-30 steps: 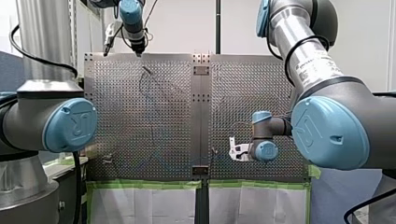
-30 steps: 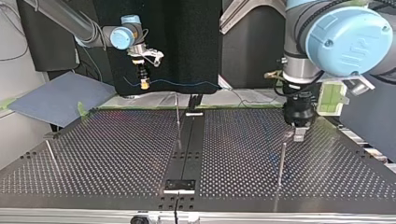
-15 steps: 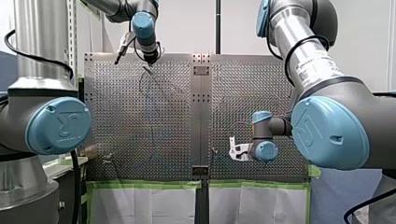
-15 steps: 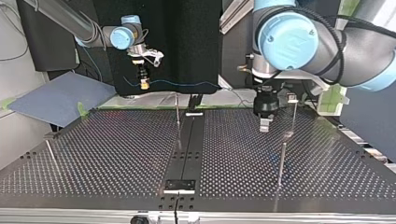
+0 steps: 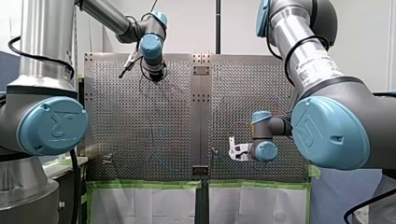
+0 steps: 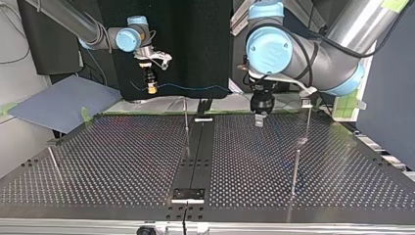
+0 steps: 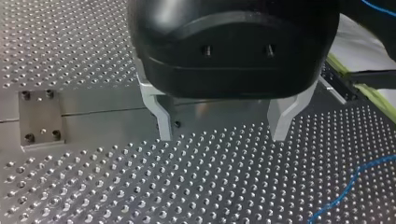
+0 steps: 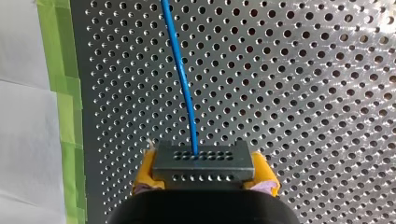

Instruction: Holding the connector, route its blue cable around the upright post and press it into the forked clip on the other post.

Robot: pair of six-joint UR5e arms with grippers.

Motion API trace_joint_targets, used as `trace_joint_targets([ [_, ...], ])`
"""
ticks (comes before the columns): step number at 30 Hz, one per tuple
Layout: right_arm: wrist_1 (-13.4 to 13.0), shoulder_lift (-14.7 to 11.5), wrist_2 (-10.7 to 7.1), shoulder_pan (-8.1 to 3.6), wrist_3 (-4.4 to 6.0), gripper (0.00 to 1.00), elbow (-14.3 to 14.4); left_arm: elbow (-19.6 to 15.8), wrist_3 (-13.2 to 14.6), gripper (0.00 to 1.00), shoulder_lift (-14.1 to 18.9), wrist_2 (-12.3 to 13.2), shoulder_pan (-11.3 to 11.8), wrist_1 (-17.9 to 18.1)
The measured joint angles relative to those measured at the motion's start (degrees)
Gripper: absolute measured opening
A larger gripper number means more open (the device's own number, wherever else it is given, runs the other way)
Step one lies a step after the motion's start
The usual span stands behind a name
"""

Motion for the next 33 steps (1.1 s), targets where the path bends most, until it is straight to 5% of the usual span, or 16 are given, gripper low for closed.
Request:
trace_joint_targets([
  [5,-0.06,0.00,-0.10,0.03,0.02,0.00,0.01,-0.11,0.80,0.98,-0.03,1.88,1.27,2.28],
  [18,-0.15,0.01,-0.53,0.10,0.04,0.00,0.00,-0.13,-5.56,0.98,-0.11,8.81,7.47,9.24],
  [33,-0.26,0.08,-0.53,0.06,-0.03,0.00,-0.03,-3.11,-12.56,0.98,-0.10,15.54,8.57,12.87],
])
